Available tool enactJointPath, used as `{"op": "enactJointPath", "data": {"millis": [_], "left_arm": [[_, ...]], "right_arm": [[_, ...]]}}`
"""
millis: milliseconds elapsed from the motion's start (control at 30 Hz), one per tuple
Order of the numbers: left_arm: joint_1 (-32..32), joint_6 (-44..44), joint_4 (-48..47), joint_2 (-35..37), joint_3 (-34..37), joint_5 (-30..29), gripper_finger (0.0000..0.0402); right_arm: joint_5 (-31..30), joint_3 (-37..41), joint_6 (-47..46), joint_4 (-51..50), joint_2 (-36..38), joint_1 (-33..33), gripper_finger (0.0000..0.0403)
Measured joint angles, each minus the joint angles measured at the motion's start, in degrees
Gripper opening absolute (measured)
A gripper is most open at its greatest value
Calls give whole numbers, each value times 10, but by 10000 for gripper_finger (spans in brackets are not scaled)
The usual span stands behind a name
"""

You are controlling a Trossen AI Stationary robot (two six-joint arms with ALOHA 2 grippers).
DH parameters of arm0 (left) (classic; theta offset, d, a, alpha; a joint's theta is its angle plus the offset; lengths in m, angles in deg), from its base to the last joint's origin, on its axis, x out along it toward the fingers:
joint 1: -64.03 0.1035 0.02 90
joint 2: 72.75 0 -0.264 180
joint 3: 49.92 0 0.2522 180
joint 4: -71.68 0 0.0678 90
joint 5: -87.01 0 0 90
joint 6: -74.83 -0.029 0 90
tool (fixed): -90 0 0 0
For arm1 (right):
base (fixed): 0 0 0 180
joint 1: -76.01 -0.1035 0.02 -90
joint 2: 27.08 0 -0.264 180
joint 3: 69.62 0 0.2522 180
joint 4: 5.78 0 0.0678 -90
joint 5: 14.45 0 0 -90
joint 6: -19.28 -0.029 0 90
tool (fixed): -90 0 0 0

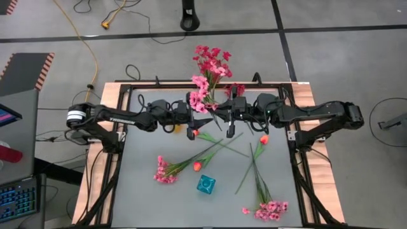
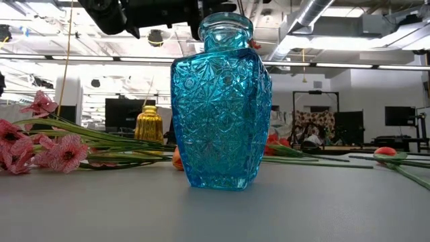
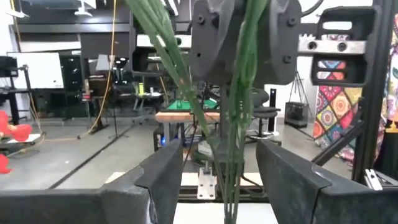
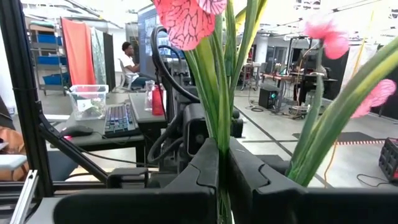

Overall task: Sort flowers into vase by color
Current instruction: Put the top pink flowers into the yellow vase

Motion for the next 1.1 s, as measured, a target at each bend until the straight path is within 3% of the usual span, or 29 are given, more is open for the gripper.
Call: {"op": "enactJointPath", "data": {"millis": [333, 933, 1100], "left_arm": [[-12, -7, -2, -60, -58, 0, 189], [-12, -9, -32, -33, -58, 0, 121], [-12, -17, -36, -33, -58, -4, 83]], "right_arm": [[0, 0, 0, 0, 0, -4, 40], [0, 0, 37, -18, 0, -12, 40], [0, 0, 37, -19, 0, -11, 40]]}}
